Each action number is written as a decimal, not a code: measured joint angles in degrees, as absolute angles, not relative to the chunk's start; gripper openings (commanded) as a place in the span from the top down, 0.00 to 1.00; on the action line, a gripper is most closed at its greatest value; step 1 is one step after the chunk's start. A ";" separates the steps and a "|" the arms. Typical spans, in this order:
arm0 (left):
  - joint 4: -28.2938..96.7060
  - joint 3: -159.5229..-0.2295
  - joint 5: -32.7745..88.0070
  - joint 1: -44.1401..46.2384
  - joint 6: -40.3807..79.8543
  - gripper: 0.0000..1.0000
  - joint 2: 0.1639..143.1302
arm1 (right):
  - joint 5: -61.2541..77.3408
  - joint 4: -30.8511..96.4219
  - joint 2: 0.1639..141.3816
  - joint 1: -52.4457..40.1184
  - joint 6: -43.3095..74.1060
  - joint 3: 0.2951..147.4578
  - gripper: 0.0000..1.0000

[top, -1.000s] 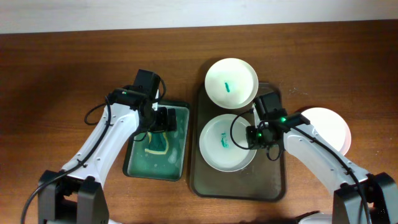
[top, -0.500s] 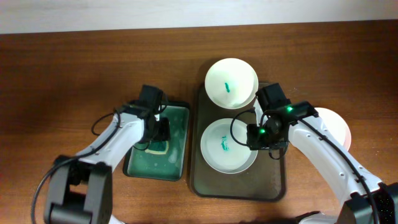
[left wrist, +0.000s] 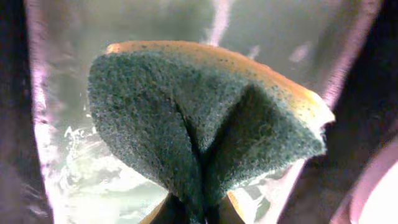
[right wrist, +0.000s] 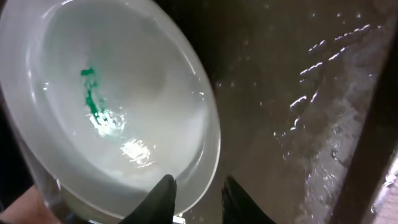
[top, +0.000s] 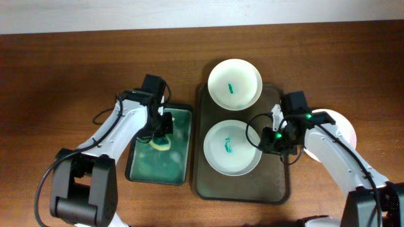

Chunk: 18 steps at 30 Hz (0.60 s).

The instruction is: Clean dirty plates on tray and stack at the side

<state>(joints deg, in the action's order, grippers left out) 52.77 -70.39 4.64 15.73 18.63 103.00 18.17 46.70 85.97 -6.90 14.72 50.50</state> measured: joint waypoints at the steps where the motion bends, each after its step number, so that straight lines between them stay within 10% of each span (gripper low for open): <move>1: 53.19 -70.52 6.04 15.73 18.57 1.00 103.00 | 18.31 44.01 86.00 -6.90 14.68 49.01 0.74; 18: 37.45 -75.13 17.72 35.48 23.20 1.00 101.19 | 17.74 34.28 93.23 -6.90 16.34 45.89 0.96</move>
<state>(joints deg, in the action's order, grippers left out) 37.45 -75.13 17.72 35.48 23.20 101.19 17.74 34.28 93.23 -6.90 16.34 45.89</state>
